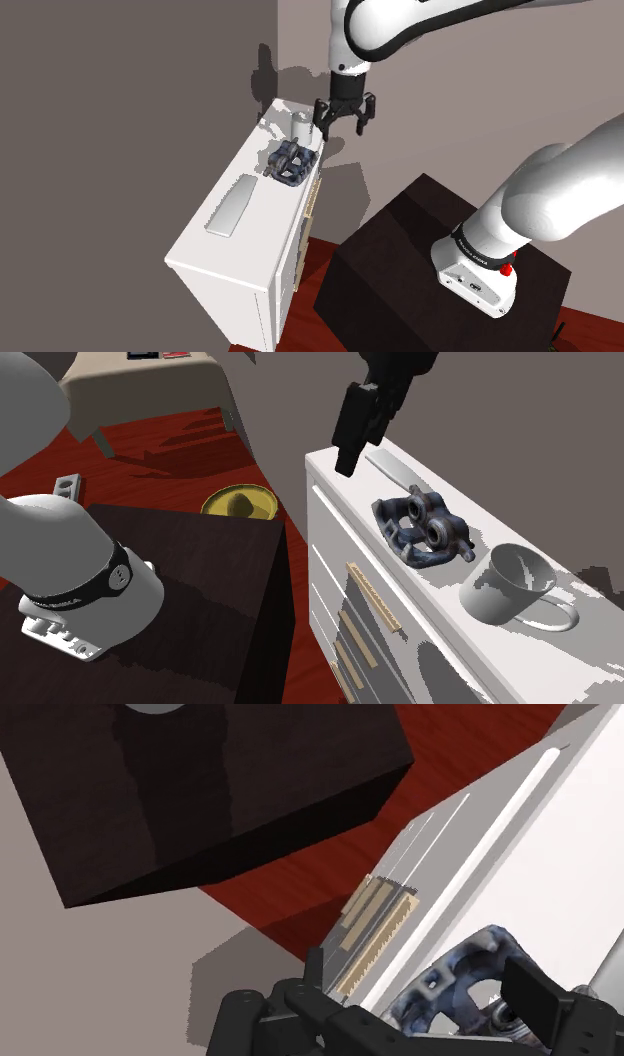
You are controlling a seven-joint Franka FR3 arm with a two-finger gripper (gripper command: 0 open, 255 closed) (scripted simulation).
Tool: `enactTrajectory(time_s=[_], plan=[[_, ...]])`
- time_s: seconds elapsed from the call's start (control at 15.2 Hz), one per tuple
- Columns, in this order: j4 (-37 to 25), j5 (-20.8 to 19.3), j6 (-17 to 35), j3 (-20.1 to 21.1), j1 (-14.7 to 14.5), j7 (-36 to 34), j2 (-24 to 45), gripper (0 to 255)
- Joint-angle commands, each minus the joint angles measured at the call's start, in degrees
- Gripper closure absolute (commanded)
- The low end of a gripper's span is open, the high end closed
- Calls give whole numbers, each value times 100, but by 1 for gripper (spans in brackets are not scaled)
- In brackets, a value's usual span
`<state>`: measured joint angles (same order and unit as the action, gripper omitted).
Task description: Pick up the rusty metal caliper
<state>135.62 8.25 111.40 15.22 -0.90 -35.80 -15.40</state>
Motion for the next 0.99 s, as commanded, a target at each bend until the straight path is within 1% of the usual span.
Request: enactTrajectory(time_s=[0.0, 0.26, 0.46, 0.86, 0.92], plan=[[-188, -29, 268, 129, 12, -406, 417, 0], [-726, -217, 690, 320, -1, -1224, 1320, 0], [-1211, -432, 927, 378, -56, -1833, 2012, 0], [-2391, -884, 1175, 266, -310, -2938, 3390, 0], [-2494, -912, 1182, 244, -339, -3012, 3494, 0]])
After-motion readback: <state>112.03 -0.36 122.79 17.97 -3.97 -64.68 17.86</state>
